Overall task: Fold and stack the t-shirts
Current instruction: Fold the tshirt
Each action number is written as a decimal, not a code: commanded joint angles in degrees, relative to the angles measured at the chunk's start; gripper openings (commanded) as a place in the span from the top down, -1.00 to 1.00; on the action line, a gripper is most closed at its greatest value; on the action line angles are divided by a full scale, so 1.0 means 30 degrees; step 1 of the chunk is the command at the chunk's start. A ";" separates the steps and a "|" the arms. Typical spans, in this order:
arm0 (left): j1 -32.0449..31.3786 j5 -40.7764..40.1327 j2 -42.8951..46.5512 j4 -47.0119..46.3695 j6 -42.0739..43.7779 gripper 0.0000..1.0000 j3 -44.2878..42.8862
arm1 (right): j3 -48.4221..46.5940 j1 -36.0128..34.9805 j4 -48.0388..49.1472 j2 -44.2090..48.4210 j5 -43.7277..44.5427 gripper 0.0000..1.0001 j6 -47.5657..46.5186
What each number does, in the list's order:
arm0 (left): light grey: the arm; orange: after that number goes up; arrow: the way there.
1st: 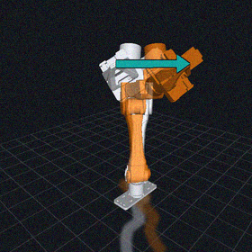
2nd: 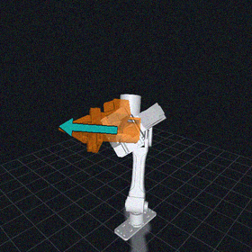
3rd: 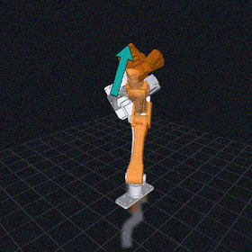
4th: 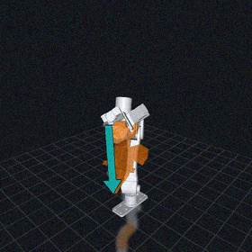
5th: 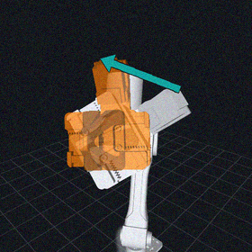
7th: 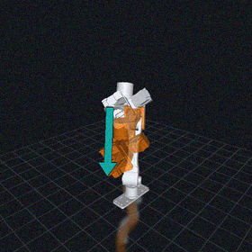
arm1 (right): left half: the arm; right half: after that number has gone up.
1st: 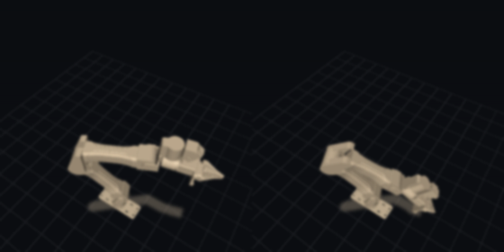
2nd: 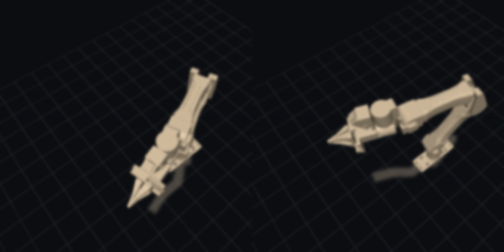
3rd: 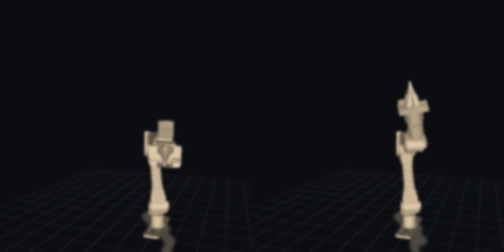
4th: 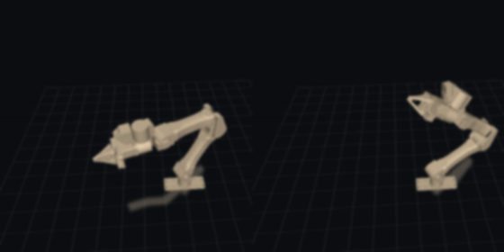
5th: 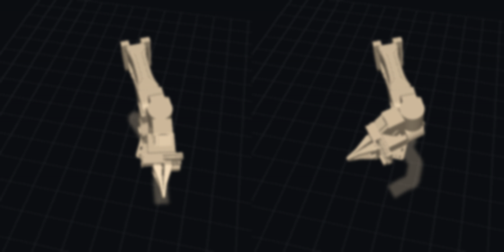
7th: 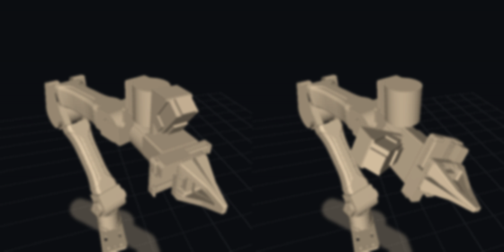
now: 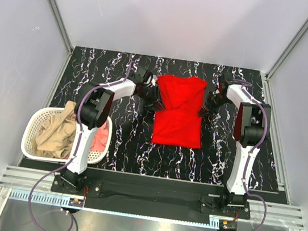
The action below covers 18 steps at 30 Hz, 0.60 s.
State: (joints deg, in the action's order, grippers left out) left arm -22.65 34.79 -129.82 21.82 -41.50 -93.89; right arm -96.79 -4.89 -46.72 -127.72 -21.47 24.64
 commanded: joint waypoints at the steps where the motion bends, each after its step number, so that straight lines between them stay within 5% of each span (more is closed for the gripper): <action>1: -0.0007 -0.1632 0.0701 0.1805 0.1932 0.19 -0.0842 | -0.0253 -0.0042 -0.1007 0.0149 0.1623 0.48 -0.0364; 9: -0.0007 -0.2162 0.4508 0.3974 0.3460 -0.32 -0.1782 | 0.0269 -0.0071 -0.2942 0.4571 0.2148 -0.35 -0.0948; 14: -0.0036 -0.2308 0.8286 0.4649 0.4339 -0.38 0.1288 | 0.4571 -0.0071 -0.2622 0.7847 0.1096 -0.47 -0.1330; 18: -0.0504 -0.1402 1.2323 0.2984 0.3990 -0.35 0.6880 | 0.8614 -0.0071 -0.0749 1.0109 -0.0892 -0.48 -0.1126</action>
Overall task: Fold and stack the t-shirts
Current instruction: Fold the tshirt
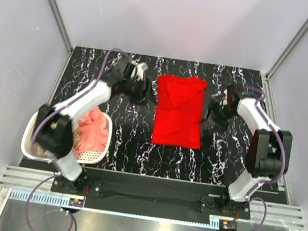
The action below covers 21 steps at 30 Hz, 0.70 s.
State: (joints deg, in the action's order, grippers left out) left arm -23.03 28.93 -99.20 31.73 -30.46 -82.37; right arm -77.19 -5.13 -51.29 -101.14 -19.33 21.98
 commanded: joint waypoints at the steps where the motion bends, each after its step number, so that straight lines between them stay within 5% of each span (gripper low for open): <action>1: -0.0497 0.0756 0.2592 -0.1365 -0.0474 -0.35 0.5372 | 0.3363 0.0009 0.1502 0.1543 -0.1902 -0.48 -0.0004; 6: -0.1932 0.0262 0.4120 -0.3836 -0.3930 -0.35 0.9376 | 0.6388 0.0038 0.3120 0.2659 -0.2608 -0.47 0.0672; 21: -0.3018 -0.2055 0.2046 -0.5125 -1.1724 -0.30 1.1460 | 0.8737 0.0185 0.5230 0.2396 -0.2053 -0.39 0.2928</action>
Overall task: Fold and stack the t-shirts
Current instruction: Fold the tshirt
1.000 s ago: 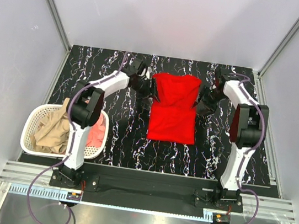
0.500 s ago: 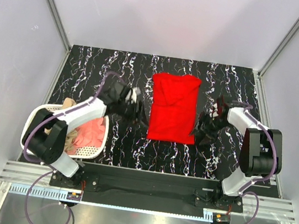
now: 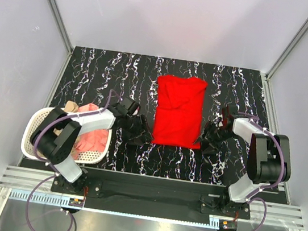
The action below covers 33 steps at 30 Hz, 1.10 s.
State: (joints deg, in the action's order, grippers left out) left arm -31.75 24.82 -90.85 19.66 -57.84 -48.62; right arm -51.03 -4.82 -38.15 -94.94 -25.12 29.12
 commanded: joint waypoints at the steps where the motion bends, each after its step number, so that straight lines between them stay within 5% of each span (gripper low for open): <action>1: -0.0111 -0.0714 -0.0946 -0.1191 -0.3067 -0.30 0.0211 | 0.0016 0.0112 0.0852 0.0443 -0.0092 -0.39 0.0604; 12: -0.0521 -0.1857 -0.2207 -0.3005 -0.8253 -0.17 0.1001 | 0.0601 0.0083 0.1115 0.1001 0.0524 -0.36 0.0721; 27: -0.0550 -0.1476 -0.3145 -0.5174 -0.9370 0.14 0.2085 | 0.0895 0.0112 0.1584 0.0854 0.0495 -0.33 0.1219; 33: -0.0433 -0.1447 -0.3408 -0.5645 -0.8991 0.57 0.2144 | 0.0983 0.0083 0.1788 0.0415 0.0202 -0.36 0.1278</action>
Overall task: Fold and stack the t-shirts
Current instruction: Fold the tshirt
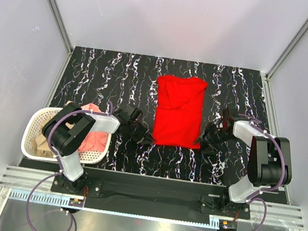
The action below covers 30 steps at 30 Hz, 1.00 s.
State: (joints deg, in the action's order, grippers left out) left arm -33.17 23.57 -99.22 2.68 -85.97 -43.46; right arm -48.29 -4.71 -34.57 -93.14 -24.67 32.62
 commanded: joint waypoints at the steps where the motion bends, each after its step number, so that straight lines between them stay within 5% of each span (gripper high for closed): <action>1: 0.0040 -0.1031 -0.0618 0.0074 0.0474 0.60 0.0396 | 0.0072 0.0047 0.0682 -0.0357 -0.0039 -0.36 0.0171; 18: 0.0040 -0.0681 -0.0588 0.0075 0.1031 0.89 0.0484 | 0.0190 0.0427 0.1503 -0.1939 0.0517 -0.18 0.1344; 25: 0.0011 -0.0503 -0.0999 0.0746 0.2463 1.00 -0.0334 | 0.0219 0.0398 0.1650 -0.1825 0.0574 0.34 0.0757; 28: 0.0011 -0.0884 -0.0766 0.2501 0.4570 1.00 -0.1359 | 0.0014 0.0282 0.1445 -0.1386 0.0459 0.88 -0.0032; 30: -0.0047 -0.1585 -0.0181 0.3878 0.6299 1.00 -0.1916 | -0.0191 -0.0069 0.1066 -0.1151 0.0342 1.00 -0.0531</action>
State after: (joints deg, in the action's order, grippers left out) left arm -33.12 23.68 -100.36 5.76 -76.66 -46.61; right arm -48.29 -3.75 -31.86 -97.62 -27.83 34.76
